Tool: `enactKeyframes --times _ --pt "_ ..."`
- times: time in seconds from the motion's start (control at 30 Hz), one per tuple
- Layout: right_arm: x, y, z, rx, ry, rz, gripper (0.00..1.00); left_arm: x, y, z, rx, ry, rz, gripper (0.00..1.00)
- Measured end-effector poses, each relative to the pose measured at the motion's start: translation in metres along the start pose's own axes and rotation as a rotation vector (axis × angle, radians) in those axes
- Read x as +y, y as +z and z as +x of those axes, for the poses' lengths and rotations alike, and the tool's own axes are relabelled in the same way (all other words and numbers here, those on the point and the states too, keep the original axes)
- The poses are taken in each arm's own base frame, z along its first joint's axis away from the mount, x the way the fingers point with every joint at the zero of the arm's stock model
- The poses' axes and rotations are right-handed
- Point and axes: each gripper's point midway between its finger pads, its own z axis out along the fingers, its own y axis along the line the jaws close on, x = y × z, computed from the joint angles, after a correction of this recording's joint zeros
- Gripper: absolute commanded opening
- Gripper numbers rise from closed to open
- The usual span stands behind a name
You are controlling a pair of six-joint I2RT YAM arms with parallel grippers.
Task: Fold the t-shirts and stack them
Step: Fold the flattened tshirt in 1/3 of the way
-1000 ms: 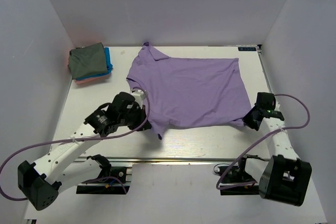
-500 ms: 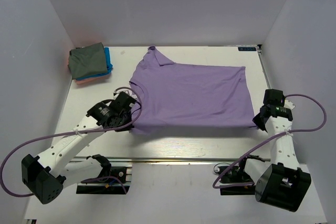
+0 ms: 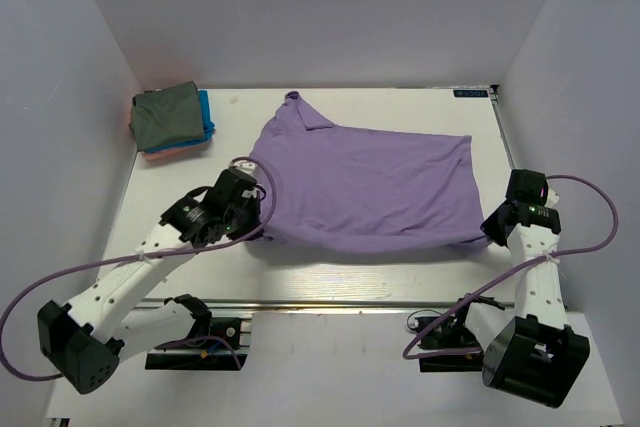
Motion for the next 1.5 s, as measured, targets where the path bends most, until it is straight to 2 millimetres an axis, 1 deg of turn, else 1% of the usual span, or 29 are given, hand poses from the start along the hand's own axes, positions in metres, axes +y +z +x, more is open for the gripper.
enactKeyframes --times 0.1,0.23,0.3,0.43,0.6,0.7,0.8,1.07,1.17,1.3,1.33,1.37,1.4,1.43,1.5 --pt "0.007 0.003 -0.002 0.004 -0.022 -0.034 0.00 -0.008 0.018 -0.005 0.012 0.013 0.011 0.00" --pt "0.012 0.013 -0.003 0.038 -0.045 -0.032 0.00 -0.007 0.035 -0.019 0.000 0.000 -0.051 0.00" --pt "0.015 0.017 -0.007 0.056 -0.052 -0.021 0.00 -0.003 0.042 -0.033 -0.022 -0.021 -0.089 0.00" --pt "0.024 0.025 -0.022 0.055 -0.059 -0.022 0.00 0.012 0.059 -0.061 -0.064 -0.088 -0.179 0.00" --pt "0.038 0.037 -0.038 0.053 -0.066 -0.038 0.00 0.031 0.075 -0.080 -0.095 -0.139 -0.226 0.00" --pt "0.046 0.048 -0.043 0.075 -0.073 -0.044 0.00 0.034 0.083 -0.093 -0.113 -0.138 -0.235 0.00" --pt "0.056 0.058 -0.051 0.080 -0.088 -0.065 0.00 0.034 0.095 -0.110 -0.141 -0.129 -0.231 0.00" --pt "0.077 0.081 -0.062 0.086 -0.180 -0.123 0.00 0.043 0.131 -0.139 -0.143 -0.089 -0.241 0.00" --pt "0.086 0.090 -0.066 0.087 -0.223 -0.148 0.00 0.047 0.142 -0.144 -0.134 -0.085 -0.248 0.00" --pt "0.104 0.101 -0.073 0.081 -0.285 -0.195 0.00 0.057 0.159 -0.145 -0.108 -0.092 -0.261 0.00" --pt "0.108 0.104 -0.075 0.079 -0.298 -0.205 0.00 0.059 0.163 -0.145 -0.102 -0.096 -0.264 0.21" --pt "0.112 0.106 -0.077 0.077 -0.308 -0.213 0.04 0.062 0.166 -0.145 -0.095 -0.098 -0.268 0.42" --pt "0.116 0.108 -0.079 0.073 -0.318 -0.219 0.05 0.064 0.168 -0.145 -0.088 -0.095 -0.271 0.64" --pt "0.119 0.109 -0.080 0.070 -0.330 -0.224 0.16 0.067 0.170 -0.146 -0.085 -0.096 -0.274 0.99" --pt "0.123 0.112 -0.081 0.070 -0.345 -0.228 0.33 0.071 0.173 -0.149 -0.085 -0.112 -0.280 0.99"
